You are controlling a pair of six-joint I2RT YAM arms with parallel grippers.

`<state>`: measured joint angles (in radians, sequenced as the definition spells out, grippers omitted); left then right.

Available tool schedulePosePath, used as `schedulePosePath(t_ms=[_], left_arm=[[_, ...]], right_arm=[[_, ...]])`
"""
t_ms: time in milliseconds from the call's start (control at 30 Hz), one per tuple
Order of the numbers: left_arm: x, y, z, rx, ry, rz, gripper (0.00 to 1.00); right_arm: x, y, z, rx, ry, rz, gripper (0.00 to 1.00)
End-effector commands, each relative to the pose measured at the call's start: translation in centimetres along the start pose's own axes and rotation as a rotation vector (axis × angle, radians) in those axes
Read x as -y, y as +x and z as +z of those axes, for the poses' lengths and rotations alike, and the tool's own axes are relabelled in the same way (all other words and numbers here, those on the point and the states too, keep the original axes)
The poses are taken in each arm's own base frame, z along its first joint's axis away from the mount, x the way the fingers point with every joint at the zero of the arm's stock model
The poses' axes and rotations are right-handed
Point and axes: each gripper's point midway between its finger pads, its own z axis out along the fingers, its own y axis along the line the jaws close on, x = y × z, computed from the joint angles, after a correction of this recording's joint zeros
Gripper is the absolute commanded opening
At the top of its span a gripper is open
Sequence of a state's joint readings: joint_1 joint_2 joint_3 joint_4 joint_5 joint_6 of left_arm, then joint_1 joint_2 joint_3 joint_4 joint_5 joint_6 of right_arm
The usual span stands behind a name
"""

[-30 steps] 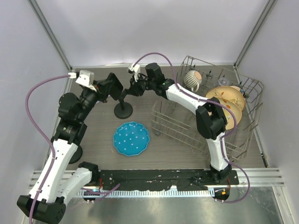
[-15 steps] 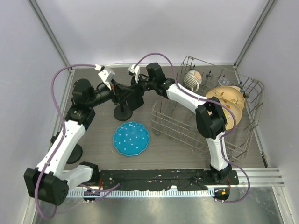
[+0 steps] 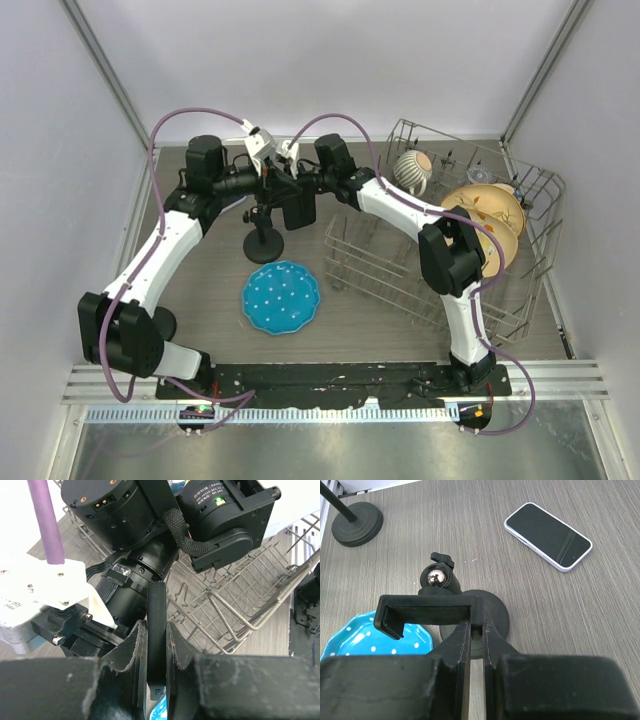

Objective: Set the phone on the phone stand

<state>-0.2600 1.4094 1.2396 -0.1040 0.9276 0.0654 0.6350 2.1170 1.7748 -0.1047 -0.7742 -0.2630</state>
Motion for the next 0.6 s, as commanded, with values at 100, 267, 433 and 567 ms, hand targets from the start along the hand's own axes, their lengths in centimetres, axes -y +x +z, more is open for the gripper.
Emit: schedulePosePath(t_ms=[100,267,433,567], left_arm=[[-1.5,-0.9,-0.8,0.028,-0.061,0.189,0.00],[-2.5,0.1,-1.5,0.066,-0.136,0.240,0.00],[-2.5,0.8,-1.5,0.080,-0.140,0.242,0.00],[-2.5,0.4,-2.1,0.101,-0.175,0.269,0.00]], right_arm=[[0.1,-1.8,-0.7,0.050,-0.049,-0.039,0.01],[0.4,-1.4,-1.0,0.051,-0.043,-0.035,0.01],[0.6,-1.3,-0.9,0.061,-0.055,-0.026,0.01],[0.8,-1.0,-0.8,0.059,-0.058,-0.018,0.00]])
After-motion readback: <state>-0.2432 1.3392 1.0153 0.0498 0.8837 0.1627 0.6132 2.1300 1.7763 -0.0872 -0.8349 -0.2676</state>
